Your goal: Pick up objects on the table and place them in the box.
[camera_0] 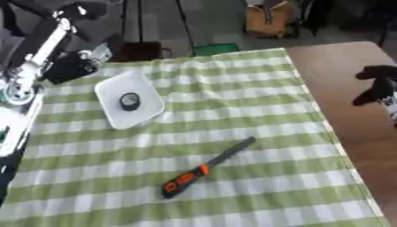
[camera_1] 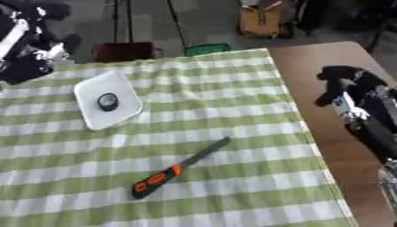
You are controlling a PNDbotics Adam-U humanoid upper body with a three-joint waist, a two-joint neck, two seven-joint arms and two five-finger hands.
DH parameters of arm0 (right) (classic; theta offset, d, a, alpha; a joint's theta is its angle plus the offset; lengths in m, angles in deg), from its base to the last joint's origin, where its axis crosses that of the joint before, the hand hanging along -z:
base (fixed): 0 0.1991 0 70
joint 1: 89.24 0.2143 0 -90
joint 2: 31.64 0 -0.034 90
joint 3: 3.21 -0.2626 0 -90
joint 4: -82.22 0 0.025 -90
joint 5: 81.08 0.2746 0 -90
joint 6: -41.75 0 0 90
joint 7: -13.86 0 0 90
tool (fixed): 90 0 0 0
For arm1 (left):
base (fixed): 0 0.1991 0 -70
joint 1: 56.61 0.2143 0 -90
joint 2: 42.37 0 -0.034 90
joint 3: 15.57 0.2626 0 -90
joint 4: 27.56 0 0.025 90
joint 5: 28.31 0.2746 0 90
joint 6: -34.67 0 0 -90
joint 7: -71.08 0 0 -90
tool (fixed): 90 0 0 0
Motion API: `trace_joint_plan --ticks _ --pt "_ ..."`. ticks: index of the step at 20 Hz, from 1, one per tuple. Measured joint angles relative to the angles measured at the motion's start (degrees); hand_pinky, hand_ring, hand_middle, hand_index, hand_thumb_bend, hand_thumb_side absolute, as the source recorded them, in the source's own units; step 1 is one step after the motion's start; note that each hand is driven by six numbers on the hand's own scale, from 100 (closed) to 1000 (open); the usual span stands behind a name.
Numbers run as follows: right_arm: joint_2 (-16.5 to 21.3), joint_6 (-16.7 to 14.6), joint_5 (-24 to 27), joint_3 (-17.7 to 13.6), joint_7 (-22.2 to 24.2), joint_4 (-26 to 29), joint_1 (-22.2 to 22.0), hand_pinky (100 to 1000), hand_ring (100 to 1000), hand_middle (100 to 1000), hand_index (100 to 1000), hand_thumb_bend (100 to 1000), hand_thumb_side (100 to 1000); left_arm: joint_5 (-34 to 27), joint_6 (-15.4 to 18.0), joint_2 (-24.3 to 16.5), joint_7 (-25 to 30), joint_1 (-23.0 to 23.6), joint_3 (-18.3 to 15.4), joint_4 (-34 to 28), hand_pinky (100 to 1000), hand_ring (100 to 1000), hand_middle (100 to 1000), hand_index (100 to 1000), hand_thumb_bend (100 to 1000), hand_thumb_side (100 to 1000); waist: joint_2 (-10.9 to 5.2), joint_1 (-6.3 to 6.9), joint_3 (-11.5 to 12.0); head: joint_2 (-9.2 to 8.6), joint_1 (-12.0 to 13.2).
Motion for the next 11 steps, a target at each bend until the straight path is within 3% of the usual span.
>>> trace_joint_plan --ticks 4,11 --pt "0.0 0.03 0.0 -0.01 -0.06 0.0 0.06 583 530 713 794 217 617 -2.56 -1.2 -0.17 -0.02 3.9 -1.09 -4.53 641 858 807 916 431 828 0.04 0.12 0.86 0.03 -0.21" --pt "0.0 0.06 0.0 -0.02 -0.08 0.0 -0.08 583 530 713 794 221 615 -2.7 -1.99 -0.14 0.58 5.49 -1.15 -7.15 639 857 806 915 424 832 0.04 0.08 0.9 0.44 -0.42"
